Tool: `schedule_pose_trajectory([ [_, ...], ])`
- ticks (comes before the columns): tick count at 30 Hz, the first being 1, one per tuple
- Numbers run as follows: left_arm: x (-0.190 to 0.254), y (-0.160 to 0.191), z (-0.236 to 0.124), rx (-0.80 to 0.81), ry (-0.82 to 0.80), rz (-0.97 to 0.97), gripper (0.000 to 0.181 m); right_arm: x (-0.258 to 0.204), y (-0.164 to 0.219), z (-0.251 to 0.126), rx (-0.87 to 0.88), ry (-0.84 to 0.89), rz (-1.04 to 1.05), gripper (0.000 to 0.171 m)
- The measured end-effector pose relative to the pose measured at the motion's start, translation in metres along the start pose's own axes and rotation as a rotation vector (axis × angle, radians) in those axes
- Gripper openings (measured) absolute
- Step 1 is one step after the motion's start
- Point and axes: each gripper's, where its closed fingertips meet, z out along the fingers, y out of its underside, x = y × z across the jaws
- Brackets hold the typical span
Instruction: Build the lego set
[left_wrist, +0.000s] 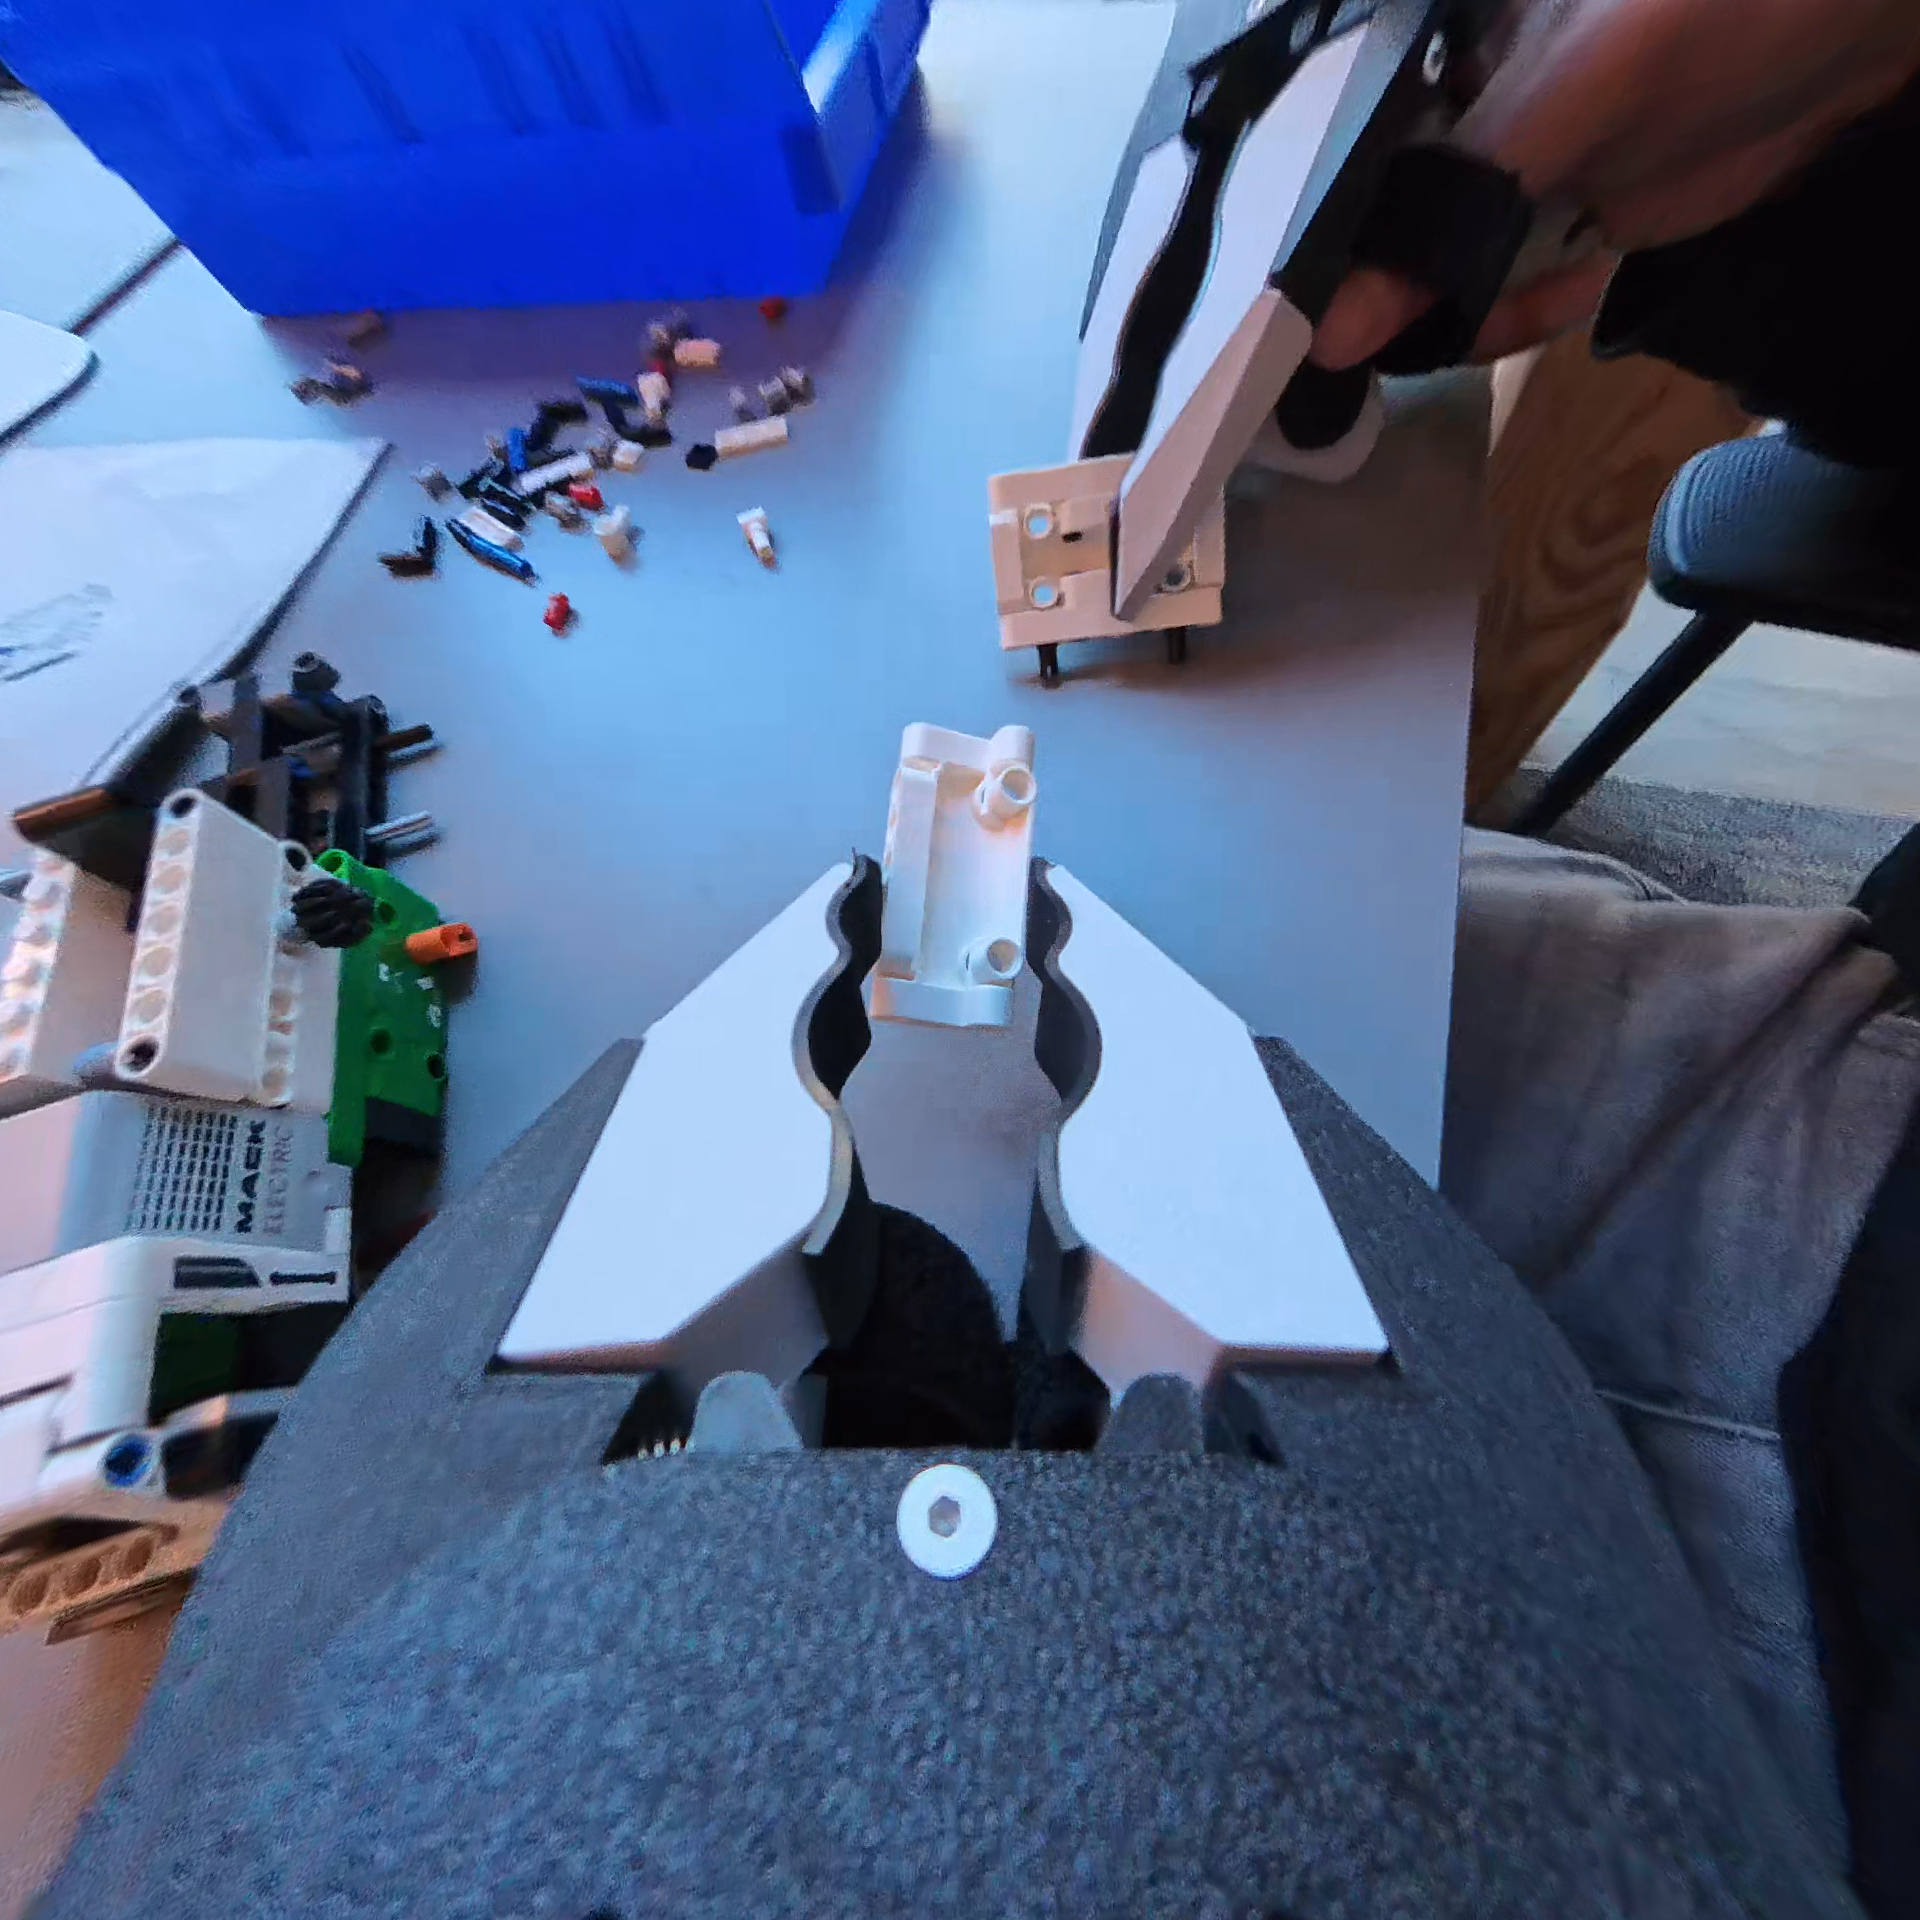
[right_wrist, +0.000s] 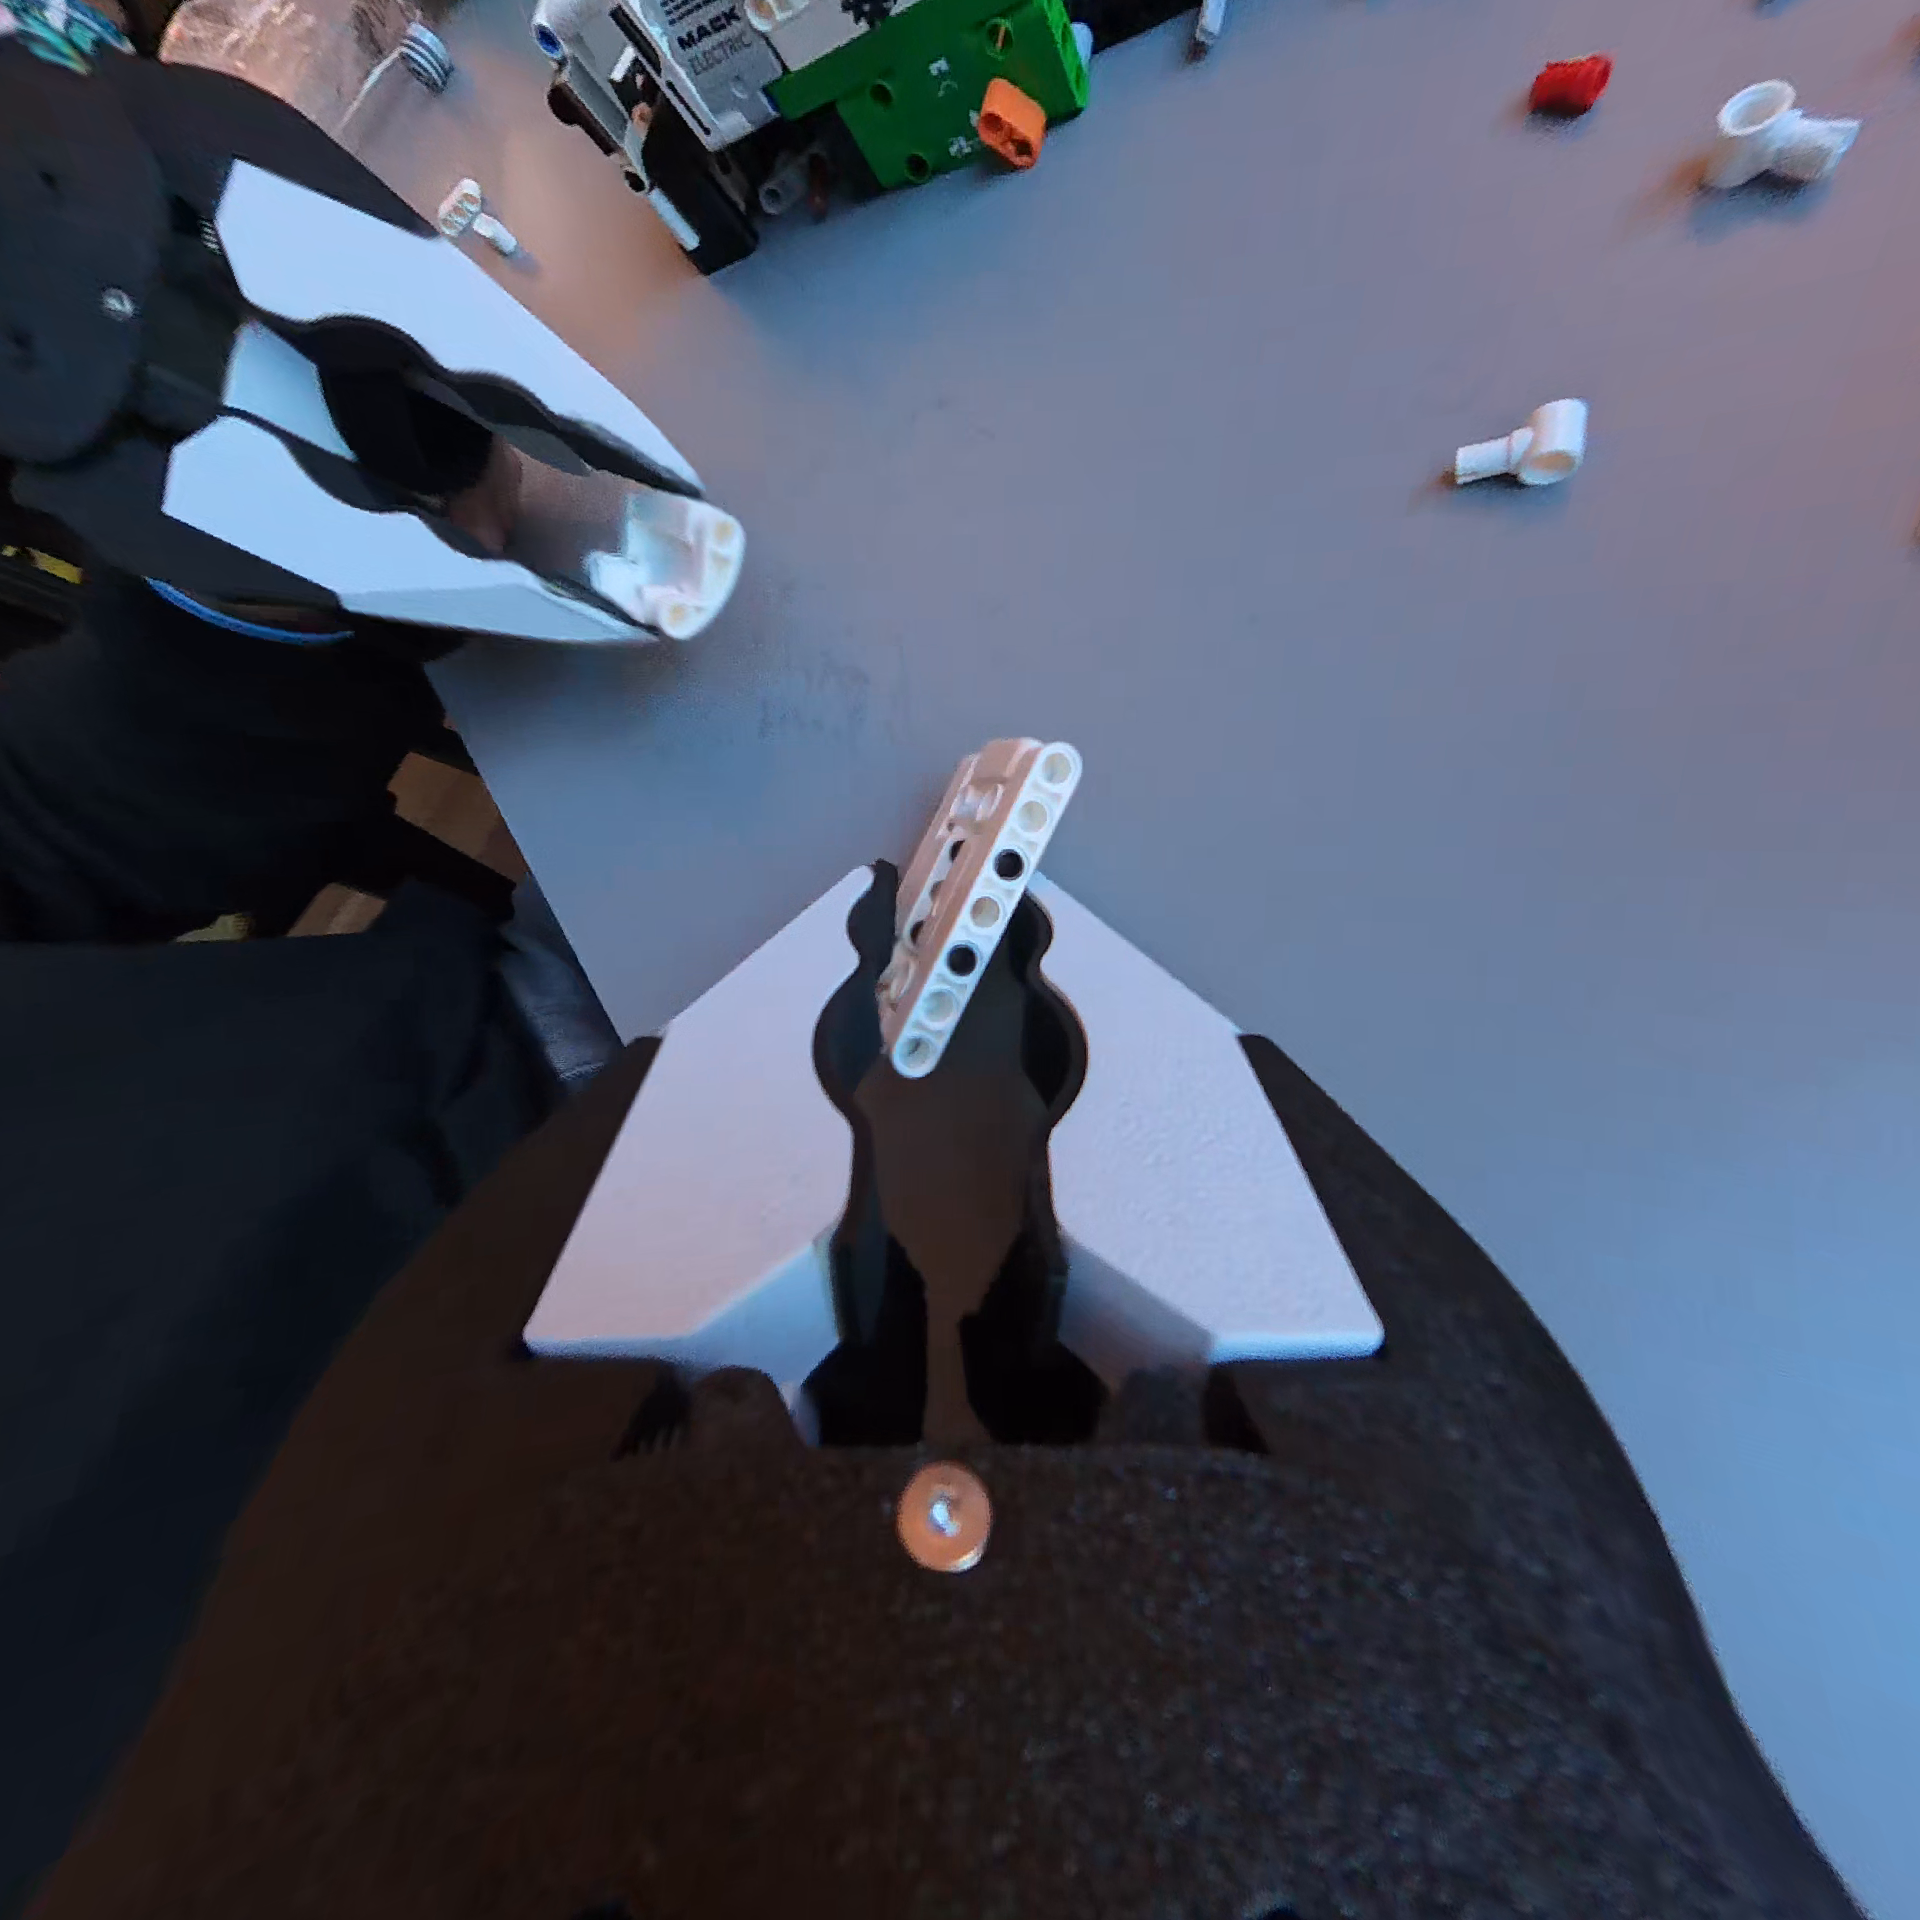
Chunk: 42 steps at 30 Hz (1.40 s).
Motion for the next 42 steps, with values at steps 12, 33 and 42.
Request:
schedule_pose_trajectory([
  [12, 0.005, -0.003, -0.005, 0.035, -0.016, 0.021, 0.027, 0.022, 0.003, -0.021, 0.014, 0.112, -0.007, 0.027],
  [33, 0.015, -0.045, -0.02, 0.219, -0.326, 0.151, 0.028, -0.091, -0.06, 0.016, 0.375, -0.244, -0.012, 0.01],
  [42, 0.058, -0.052, -0.047, 0.272, 0.328, -0.175, 0.011, -0.127, -0.032, 0.005, 0.107, -0.419, -0.432, 0.009],
])
